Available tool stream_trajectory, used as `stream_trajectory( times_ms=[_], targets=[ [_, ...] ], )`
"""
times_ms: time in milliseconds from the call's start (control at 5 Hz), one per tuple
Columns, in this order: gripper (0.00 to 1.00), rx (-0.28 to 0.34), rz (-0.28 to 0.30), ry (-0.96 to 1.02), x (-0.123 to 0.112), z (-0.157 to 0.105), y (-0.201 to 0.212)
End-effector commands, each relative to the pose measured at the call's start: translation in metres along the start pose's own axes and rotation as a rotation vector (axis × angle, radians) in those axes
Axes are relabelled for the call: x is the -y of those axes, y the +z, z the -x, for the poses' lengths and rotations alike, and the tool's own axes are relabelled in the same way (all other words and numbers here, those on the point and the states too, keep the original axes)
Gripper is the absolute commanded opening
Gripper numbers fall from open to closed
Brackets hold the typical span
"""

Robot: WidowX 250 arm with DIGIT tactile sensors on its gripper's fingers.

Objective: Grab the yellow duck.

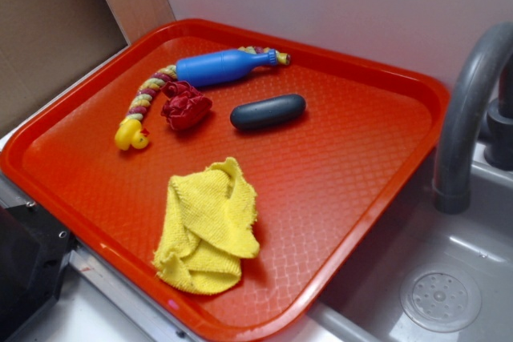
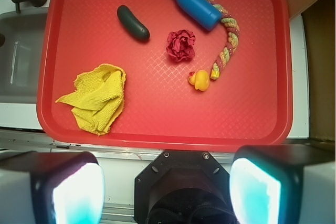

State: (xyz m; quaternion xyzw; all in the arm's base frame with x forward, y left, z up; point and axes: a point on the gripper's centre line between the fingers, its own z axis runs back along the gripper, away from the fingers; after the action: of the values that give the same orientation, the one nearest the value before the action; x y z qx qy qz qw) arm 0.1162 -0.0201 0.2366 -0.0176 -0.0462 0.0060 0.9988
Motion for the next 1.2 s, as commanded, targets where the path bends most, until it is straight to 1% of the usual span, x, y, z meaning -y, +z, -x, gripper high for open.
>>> stream_trajectory(
  times_ms=[0,200,400,600,800,1000],
  targets=[
    [1.00,0.000,0.000,0.000,0.000,0.000,0.000],
    [1.00,-0.055,0.025,0.129,-0.013,-0.020,-0.025],
    [1.00,-0.069,-0.008,0.236,-0.028,-0.036,-0.047],
    [1.00,-0.091,-0.002,0.344,-0.048,-0.048,-0.070],
    [1.00,-0.109,-0.089,0.380,-0.062,-0.057,-0.104],
    [1.00,-0.148,-0.102,0.361,-0.069,-0.063,-0.131]
  ],
)
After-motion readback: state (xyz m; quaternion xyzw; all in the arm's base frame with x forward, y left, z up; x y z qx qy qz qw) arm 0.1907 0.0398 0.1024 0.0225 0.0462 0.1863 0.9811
